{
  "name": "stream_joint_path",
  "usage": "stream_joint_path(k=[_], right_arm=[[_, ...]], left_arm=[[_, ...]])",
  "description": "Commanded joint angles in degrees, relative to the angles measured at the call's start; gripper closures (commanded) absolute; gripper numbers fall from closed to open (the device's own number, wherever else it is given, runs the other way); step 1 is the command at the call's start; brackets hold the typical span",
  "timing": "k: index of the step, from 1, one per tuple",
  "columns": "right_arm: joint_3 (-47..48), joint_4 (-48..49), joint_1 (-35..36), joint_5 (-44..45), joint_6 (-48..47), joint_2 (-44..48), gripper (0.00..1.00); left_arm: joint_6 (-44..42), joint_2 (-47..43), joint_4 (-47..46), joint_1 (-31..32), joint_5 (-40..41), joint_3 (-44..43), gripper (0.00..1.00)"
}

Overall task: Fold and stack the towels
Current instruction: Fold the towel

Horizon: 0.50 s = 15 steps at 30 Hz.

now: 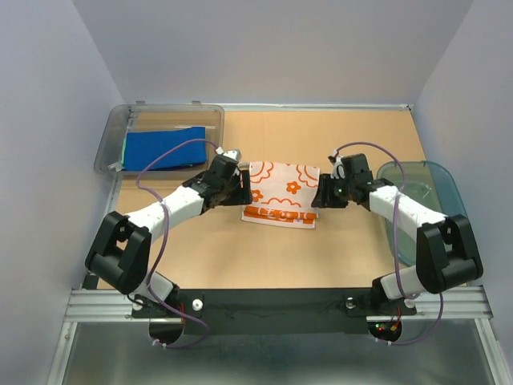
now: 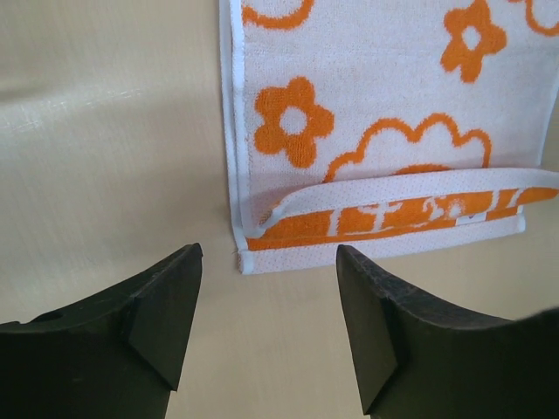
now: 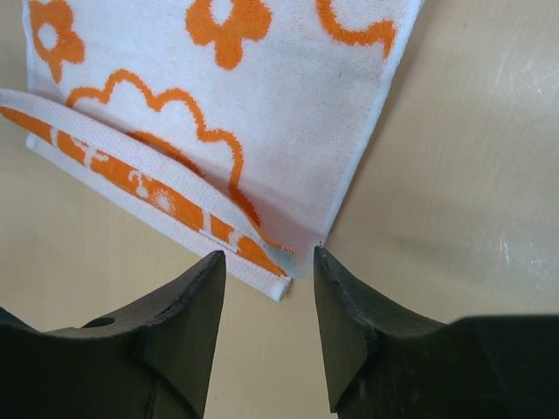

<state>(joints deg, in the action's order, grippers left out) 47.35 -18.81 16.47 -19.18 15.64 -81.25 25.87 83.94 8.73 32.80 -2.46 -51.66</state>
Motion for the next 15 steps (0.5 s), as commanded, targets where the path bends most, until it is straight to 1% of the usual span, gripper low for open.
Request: stream_joint_path(k=[1,9,12,14,15], right_arm=[[3.09,4.03,-0.30,-1.91,0.44,-1.80,0.50],[3.98,7.12,0.23,-4.20,1.15,-7.78,0.51],[2.40,7.21,1.11,-5.25,0.54,-7.52,0.54],[0.39,7.12,1.46,-6.13,-0.08,-6.03,0.57],[-0.50,7.12,1.55,-7.44,-0.34,-5.24,0.58]], left_arm=[[2.08,1.57,-1.87,0.25,1.75,-4.23,0.30],[1.29,10.36,-2.14,1.04,0.53,-10.21,0.39],[1.20,11.07,-1.70,2.00,-0.18,-9.52,0.44],[1.46,10.46,-1.79,2.36,-0.18,-7.32,0.49],[1.99,9.32,-1.61,2.62,0.00,-6.36,0.50]])
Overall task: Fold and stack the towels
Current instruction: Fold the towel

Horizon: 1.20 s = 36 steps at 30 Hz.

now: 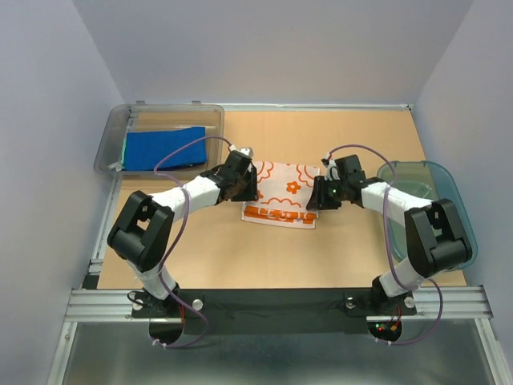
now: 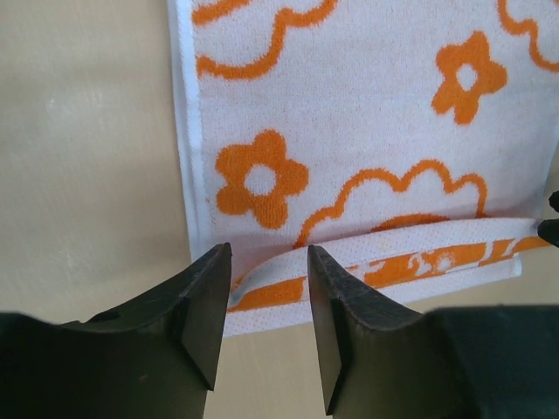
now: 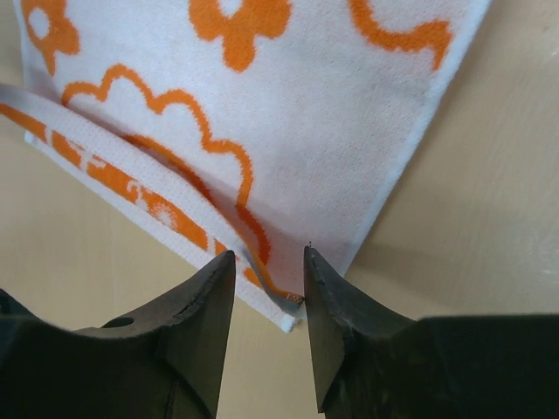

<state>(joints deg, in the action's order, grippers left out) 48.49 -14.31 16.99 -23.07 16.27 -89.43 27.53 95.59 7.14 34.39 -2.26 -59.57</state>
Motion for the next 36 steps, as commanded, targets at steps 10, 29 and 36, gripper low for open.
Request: stream_joint_path(k=[10,29,36], right_arm=[[-12.36,1.92,1.55,-7.95,1.39,15.68,0.58],[-19.30,4.37,1.55,6.38,23.01,19.82,0.54],[-21.86,10.35,1.55,3.82,25.65,16.74,0.54]], left_arm=[[4.99,-16.39,-2.04,2.87,1.82,18.33,0.51],[18.87,-16.50,-9.33,3.05,3.49,24.15,0.48],[21.60,-14.47,-12.41,2.96,2.79,24.77,0.50]])
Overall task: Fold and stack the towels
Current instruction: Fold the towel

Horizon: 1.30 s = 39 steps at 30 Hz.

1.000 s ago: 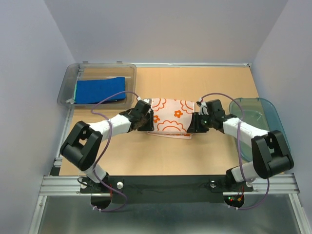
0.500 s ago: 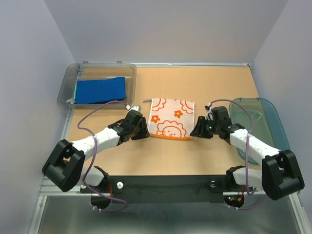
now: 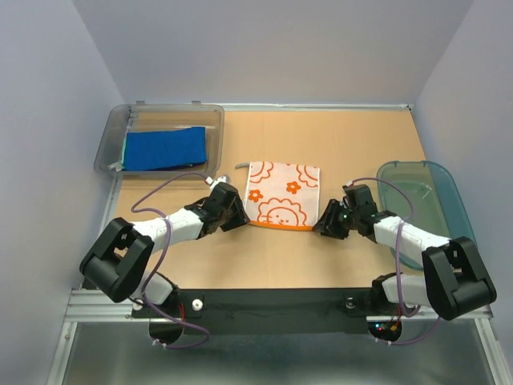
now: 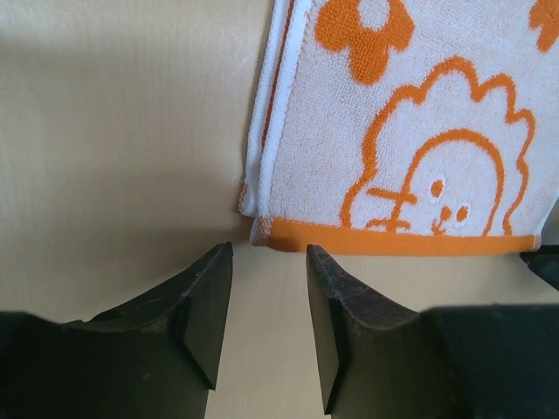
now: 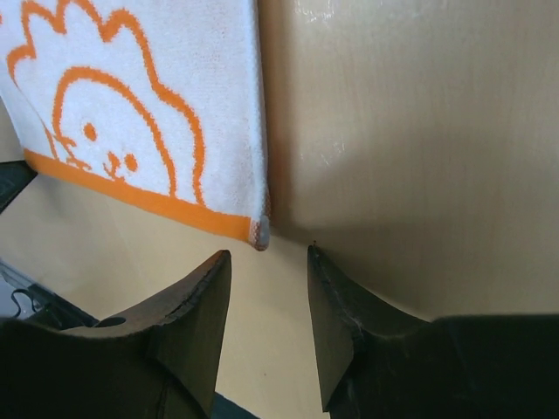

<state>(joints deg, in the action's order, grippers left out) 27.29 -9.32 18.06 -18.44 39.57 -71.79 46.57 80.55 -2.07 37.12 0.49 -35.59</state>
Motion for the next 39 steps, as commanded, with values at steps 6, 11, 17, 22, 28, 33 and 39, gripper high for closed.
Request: stream_joint_path(k=[6,11,17,22,28,33,39], right_arm=[[-1.62,8.09,0.48,-1.42,3.49,-2.13,0.58],[-1.62,8.79,0.48,-1.07,3.67,-1.69,0.69],[-0.66,8.79,0.48,-2.30,3.58,-1.16,0.90],[-0.66,8.79,0.48,-3.09,3.41,-0.28,0.99],[-0.75,8.79,0.48,-3.54,3.14,-0.28,1.00],[-1.10,8.88,0.48,-3.27,2.88,-0.19,1.00],[-1.27,8.88,0.48,-3.36,2.44,-0.11,1.00]], left_arm=[[4.06,1.01,-4.44,0.23,0.30,1.49,0.51],[5.64,0.75,-4.97,0.14,0.74,2.19,0.52],[8.18,0.31,-5.40,0.23,1.79,3.51,0.51],[11.17,-0.49,-7.16,0.14,2.67,5.09,0.51],[12.15,0.83,-7.87,0.23,2.67,5.10,0.57],[12.85,-0.04,-7.95,0.23,3.28,5.71,0.67],[14.25,-1.98,-9.09,0.23,4.43,6.24,0.68]])
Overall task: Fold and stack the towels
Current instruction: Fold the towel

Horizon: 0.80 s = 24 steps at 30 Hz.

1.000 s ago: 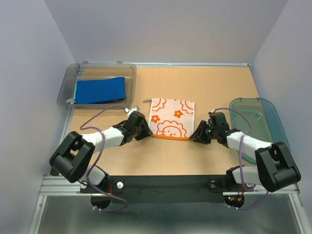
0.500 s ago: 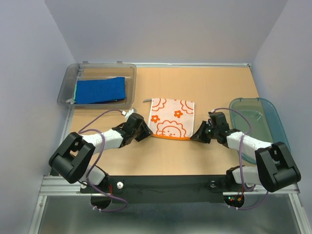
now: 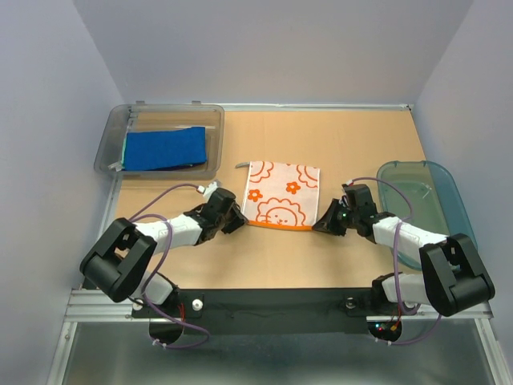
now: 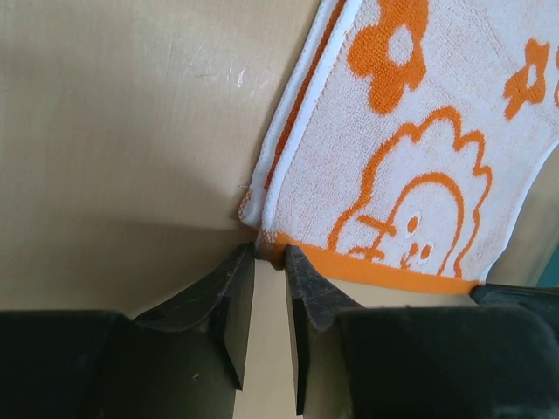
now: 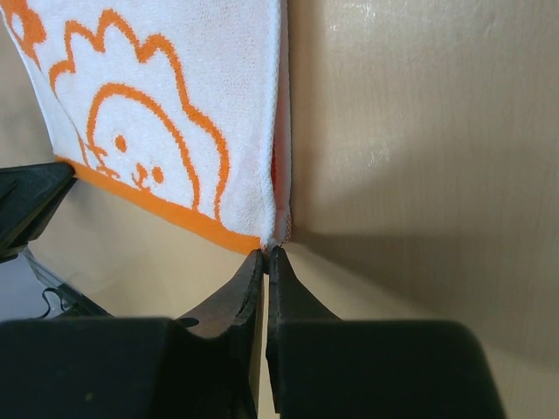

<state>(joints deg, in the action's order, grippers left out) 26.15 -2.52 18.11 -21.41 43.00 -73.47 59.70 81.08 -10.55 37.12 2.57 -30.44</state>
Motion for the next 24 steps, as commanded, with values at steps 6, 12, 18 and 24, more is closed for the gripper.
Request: stream_joint_path(k=[6,12,18,24], right_arm=[[-0.40,2.00,0.44,-0.39,-1.17,1.75,1.00],[-0.58,2.00,0.44,-0.39,-1.43,1.67,0.99],[-0.75,2.00,0.44,-0.48,-1.78,1.75,0.99],[-1.28,2.00,0.44,-0.39,-1.87,2.02,0.99]], left_arm=[[1.65,-6.02,-1.67,0.23,4.64,1.52,0.68],[1.03,-6.90,-2.55,0.23,5.25,1.26,0.68],[0.94,-2.95,-3.78,0.23,3.50,0.64,0.64],[0.94,-0.13,-3.96,0.14,3.14,0.03,0.61]])
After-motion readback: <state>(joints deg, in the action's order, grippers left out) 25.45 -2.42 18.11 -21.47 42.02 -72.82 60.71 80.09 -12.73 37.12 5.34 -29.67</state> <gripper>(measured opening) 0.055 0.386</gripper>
